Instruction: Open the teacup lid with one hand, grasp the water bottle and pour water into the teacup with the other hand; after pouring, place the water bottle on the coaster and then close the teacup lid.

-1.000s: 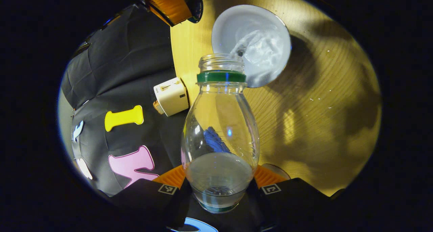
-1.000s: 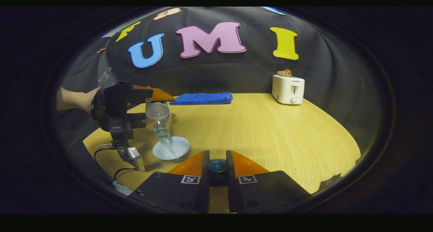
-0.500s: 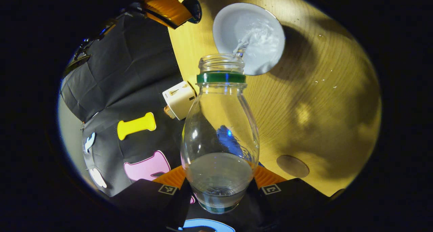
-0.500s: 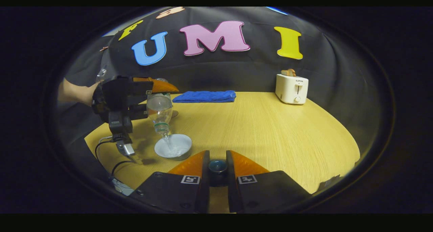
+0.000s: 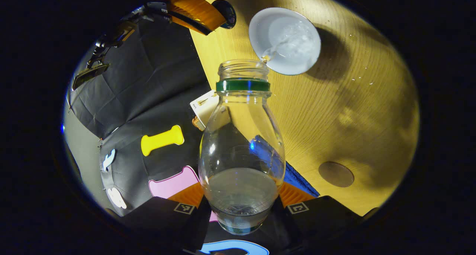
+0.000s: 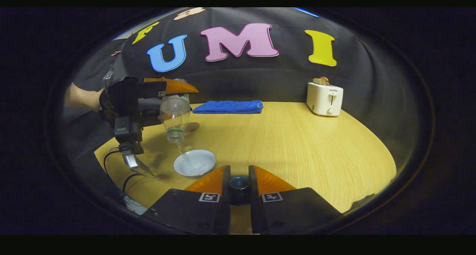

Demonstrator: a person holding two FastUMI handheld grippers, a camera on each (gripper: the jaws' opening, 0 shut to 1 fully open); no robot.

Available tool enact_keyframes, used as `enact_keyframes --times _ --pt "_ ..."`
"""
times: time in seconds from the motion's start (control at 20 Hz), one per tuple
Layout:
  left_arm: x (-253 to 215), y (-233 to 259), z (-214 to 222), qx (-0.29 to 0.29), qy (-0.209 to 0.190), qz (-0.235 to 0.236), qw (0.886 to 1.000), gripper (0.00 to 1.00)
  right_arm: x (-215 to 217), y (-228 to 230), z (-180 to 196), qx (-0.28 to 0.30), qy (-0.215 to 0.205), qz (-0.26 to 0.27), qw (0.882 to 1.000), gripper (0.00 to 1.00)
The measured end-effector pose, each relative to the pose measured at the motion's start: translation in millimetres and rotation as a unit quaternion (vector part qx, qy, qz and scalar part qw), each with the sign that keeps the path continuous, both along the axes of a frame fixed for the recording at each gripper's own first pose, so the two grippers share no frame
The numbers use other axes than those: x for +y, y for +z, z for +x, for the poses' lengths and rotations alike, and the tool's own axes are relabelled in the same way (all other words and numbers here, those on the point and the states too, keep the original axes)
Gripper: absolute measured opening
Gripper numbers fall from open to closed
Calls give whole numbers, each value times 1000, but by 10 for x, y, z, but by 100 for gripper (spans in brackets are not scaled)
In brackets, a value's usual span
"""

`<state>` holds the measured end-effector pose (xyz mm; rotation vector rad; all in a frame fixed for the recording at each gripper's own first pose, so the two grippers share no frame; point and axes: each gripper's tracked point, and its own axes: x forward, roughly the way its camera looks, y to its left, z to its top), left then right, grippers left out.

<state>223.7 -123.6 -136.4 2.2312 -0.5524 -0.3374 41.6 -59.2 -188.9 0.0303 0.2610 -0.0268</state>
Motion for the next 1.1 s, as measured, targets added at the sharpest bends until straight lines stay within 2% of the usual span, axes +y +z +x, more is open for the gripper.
enact_keyframes --times 0.05,0.1,0.15,0.2,0.55,0.6,0.65,0.7,0.75,0.8,0.95,1.0,1.05,1.1 --pt "-15 -2 -5 -2 -4 2 1000 75 -8 5 7 -1 -1 1 1000 26" --pt "-35 -2 -16 -6 -9 4 1000 75 -12 8 0 -1 -3 1 1000 21" --pt "-44 2 -6 -9 -13 6 1000 75 -18 15 3 -1 -4 2 1000 21" --pt "-47 6 -11 -11 -15 7 1000 75 -28 16 -3 -2 -6 4 1000 26" --pt "-81 45 -26 -29 -28 17 999 75 -63 71 -3 -9 -18 14 1000 26" --pt "-81 44 -26 -31 -29 18 999 75 -63 86 -3 -10 -20 15 1000 21" --pt "-89 53 -23 -32 -31 18 999 75 -64 99 0 -11 -22 15 1000 26" --pt "-93 38 -33 -33 -31 19 999 75 -58 108 -15 -12 -23 15 1000 21" --pt "-95 57 -34 -34 -32 20 999 75 -60 118 -11 -12 -23 15 1000 21" --pt "-92 55 -27 -33 -32 20 999 75 -61 123 -19 -13 -24 14 1000 26" --pt "-79 58 -11 -31 -30 16 999 75 -49 141 -19 -12 -26 14 1000 26" --pt "-71 52 -14 -29 -26 13 999 75 -50 146 -4 -12 -25 12 1000 21" --pt "-58 39 -12 -28 -22 10 999 75 -40 147 3 -12 -24 11 1000 26" --pt "-48 32 -7 -23 -17 5 1000 75 -39 151 10 -11 -24 9 1000 21"
